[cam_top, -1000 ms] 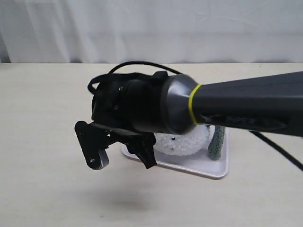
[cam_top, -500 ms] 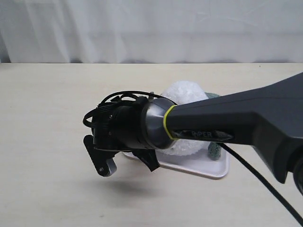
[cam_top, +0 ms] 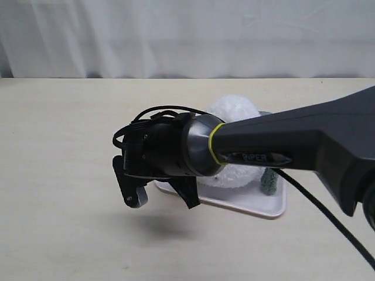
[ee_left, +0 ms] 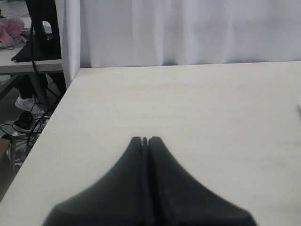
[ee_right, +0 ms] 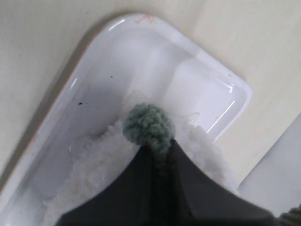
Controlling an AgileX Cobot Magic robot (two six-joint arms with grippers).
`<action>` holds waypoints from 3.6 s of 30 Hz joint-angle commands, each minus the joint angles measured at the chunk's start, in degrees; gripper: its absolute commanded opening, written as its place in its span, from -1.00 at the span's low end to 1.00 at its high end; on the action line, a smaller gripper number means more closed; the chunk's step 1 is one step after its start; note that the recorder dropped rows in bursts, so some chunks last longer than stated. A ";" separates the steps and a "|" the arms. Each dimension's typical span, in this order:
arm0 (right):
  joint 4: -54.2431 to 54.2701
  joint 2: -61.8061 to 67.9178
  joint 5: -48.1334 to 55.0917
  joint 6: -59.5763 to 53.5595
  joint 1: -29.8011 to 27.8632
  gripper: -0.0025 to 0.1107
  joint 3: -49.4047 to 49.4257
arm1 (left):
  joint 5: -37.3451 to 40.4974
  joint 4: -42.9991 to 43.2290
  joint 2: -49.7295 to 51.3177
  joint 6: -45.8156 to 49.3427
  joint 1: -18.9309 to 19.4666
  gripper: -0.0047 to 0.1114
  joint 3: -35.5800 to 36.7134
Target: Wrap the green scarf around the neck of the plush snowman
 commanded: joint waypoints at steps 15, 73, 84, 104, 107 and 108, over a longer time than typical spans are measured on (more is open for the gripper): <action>9.11 -11.33 -2.02 0.55 0.08 -0.89 0.08 | -0.39 0.12 -0.12 -0.38 0.10 -0.92 0.09; 27.55 -20.01 10.70 7.17 0.07 0.11 0.20 | -0.39 0.12 -0.12 -0.38 0.10 -0.92 0.09; 18.51 -31.69 11.55 30.69 -0.97 0.10 0.20 | -0.39 0.12 -0.12 -0.38 0.10 -0.92 0.09; 34.63 -34.62 -27.40 31.15 -31.40 -0.39 24.28 | -0.39 0.12 -0.12 -0.38 0.10 -0.92 0.09; 34.47 -34.62 -30.03 31.15 -31.40 -0.47 25.41 | -0.39 0.12 -0.12 -0.38 0.10 -0.92 0.09; 34.47 -34.62 -29.90 31.15 -31.40 -0.43 25.41 | -0.39 0.12 -0.12 -0.38 0.10 -0.92 0.09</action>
